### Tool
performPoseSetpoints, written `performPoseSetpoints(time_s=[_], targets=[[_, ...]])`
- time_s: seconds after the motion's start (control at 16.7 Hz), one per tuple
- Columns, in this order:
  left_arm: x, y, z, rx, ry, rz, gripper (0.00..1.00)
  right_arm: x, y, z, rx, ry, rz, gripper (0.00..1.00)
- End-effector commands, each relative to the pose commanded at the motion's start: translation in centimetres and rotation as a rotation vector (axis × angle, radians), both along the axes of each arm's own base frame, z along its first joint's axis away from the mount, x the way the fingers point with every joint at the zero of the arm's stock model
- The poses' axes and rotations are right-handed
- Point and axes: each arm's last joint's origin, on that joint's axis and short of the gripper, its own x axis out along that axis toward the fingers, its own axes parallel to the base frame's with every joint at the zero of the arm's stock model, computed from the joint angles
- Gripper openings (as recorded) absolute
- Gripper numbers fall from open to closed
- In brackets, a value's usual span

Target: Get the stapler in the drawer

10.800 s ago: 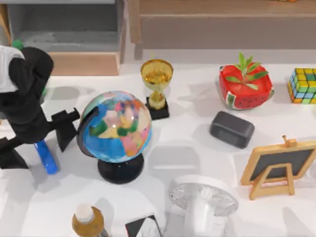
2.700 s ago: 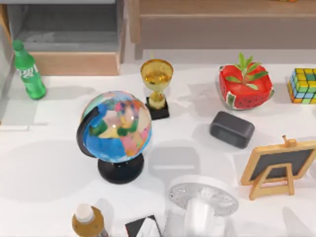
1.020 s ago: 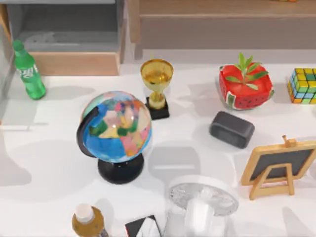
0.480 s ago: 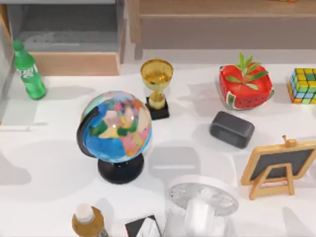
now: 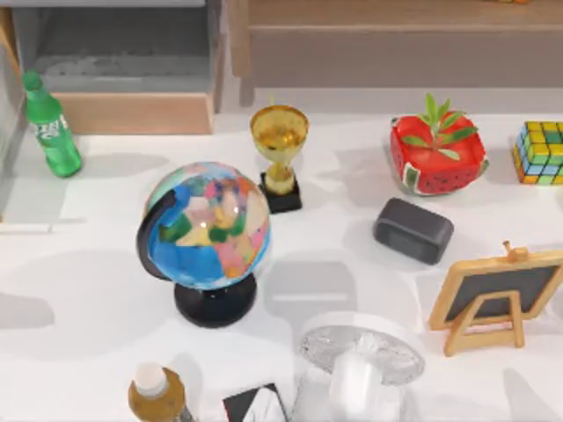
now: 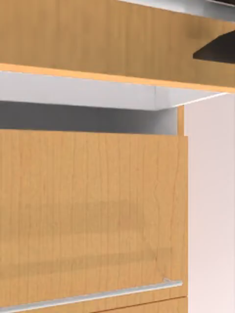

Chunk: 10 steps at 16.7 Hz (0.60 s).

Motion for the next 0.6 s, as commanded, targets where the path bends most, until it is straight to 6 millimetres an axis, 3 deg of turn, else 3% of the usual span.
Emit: performPoseSetpoints(time_s=[0.6], targets=[[0.44, 0.03, -0.45, -0.017, 0.018, 0.000, 0.00, 0.00, 0.00, 0.00, 0.000, 0.000, 0.000, 1.00]])
